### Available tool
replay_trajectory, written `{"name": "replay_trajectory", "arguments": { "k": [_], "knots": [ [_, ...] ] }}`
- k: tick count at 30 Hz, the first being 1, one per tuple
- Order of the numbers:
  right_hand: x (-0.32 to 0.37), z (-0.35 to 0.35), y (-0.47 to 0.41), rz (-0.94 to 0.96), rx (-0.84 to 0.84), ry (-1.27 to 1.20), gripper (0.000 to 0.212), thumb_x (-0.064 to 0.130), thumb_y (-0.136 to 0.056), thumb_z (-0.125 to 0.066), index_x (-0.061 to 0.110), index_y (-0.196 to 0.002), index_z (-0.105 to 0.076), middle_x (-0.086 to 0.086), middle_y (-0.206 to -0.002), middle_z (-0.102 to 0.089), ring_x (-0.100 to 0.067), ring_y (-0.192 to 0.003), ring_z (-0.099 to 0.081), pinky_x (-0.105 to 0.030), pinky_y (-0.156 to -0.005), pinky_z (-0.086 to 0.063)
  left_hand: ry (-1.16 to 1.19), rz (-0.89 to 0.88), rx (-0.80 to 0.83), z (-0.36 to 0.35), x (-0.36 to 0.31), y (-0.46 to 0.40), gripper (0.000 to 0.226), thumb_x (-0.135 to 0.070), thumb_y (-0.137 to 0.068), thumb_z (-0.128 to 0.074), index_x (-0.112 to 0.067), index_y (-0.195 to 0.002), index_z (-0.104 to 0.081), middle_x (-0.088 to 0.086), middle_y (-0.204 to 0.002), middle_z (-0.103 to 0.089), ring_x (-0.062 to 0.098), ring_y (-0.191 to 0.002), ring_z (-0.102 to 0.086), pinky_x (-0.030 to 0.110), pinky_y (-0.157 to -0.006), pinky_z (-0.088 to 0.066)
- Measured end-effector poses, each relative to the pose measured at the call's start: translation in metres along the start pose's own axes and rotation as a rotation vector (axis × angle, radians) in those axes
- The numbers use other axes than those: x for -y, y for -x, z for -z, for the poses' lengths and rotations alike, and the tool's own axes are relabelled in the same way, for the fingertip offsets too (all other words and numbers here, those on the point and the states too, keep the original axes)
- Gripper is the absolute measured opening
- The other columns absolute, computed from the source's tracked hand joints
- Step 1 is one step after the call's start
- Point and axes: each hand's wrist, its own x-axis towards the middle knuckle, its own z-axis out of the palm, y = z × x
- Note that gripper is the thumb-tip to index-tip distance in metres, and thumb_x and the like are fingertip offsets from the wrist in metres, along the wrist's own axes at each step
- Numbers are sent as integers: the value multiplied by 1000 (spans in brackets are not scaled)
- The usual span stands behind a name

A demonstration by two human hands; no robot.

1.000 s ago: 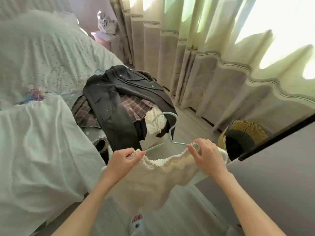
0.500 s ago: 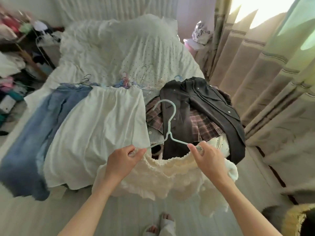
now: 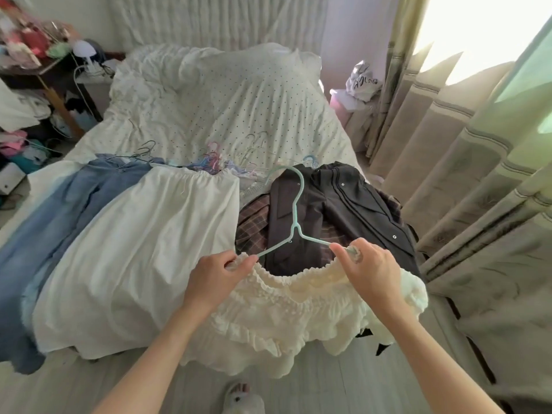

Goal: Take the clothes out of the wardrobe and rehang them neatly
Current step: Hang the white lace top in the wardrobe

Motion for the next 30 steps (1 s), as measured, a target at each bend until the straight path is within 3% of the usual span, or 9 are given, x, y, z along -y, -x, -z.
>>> {"name": "replay_trajectory", "arguments": {
  "k": [4, 7, 11, 15, 18, 22, 26, 30],
  "knots": [
    [-30, 5, -44, -21, -36, 39, 46, 45, -80, -68, 7, -58, -54, 2, -46, -46, -21, -45, -45, -28, -53, -33, 53, -28, 49, -24, -28, -52, 60, -70, -68, -46, -19, -53, -20, -3, -45, -29, 16, -49, -25, 30, -49, -22],
    [-52, 5, -85, -28, -73, 60, 42, 38, -78, -72, 7, -57, -53, 5, -45, -39, -20, -45, -39, -29, -55, -32, 70, -45, 107, -43, -46, -95, 54, -64, -76, -49, -19, -52, -30, -5, -45, -38, 14, -50, -34, 31, -50, -27],
    [-89, -6, -149, -55, -74, 105, 51, 43, -80, -69, 5, -54, -47, 0, -45, -39, -26, -45, -42, -29, -53, -30, 124, -133, 238, -72, -59, -166, 32, -45, -92, -48, -18, -75, -55, -9, -60, -47, 8, -61, -46, 24, -56, -34],
    [-120, -30, -209, -121, 1, 107, 53, 44, -80, -67, 6, -54, -42, 4, -46, -36, -25, -49, -43, -30, -55, -30, 95, -172, 324, -105, -63, -238, 25, -41, -95, -43, -20, -85, -53, -12, -65, -44, 0, -61, -44, 17, -53, -29],
    [-142, -52, -254, -187, 68, 112, 57, 51, -82, -61, 1, -58, -46, -5, -50, -47, -27, -51, -48, -36, -51, -36, 63, -159, 314, -131, -66, -290, 25, -38, -96, -42, -19, -83, -49, -8, -71, -47, 9, -68, -48, 24, -57, -32],
    [-164, -79, -321, -213, 104, 97, 59, 52, -84, -58, -2, -62, -48, -11, -55, -52, -29, -56, -49, -38, -55, -38, -26, -174, 228, -154, -74, -362, 29, -36, -97, -41, -10, -95, -56, 0, -83, -52, 21, -82, -53, 31, -65, -35],
    [-189, -129, -394, -238, 137, 42, 57, 53, -85, -56, -2, -69, -51, -9, -60, -55, -27, -63, -51, -37, -59, -37, -124, -146, 145, -181, -71, -440, 33, -35, -97, -40, -7, -105, -57, 6, -96, -59, 25, -93, -56, 35, -79, -40],
    [-218, -199, -435, -250, 330, 24, 55, 55, -87, -51, 7, -62, -41, -5, -59, -50, -28, -66, -50, -37, -59, -34, -301, -8, 230, -226, -38, -494, 33, -36, -99, -36, -9, -103, -55, 8, -107, -60, 28, -104, -52, 39, -87, -37]
  ]
}}
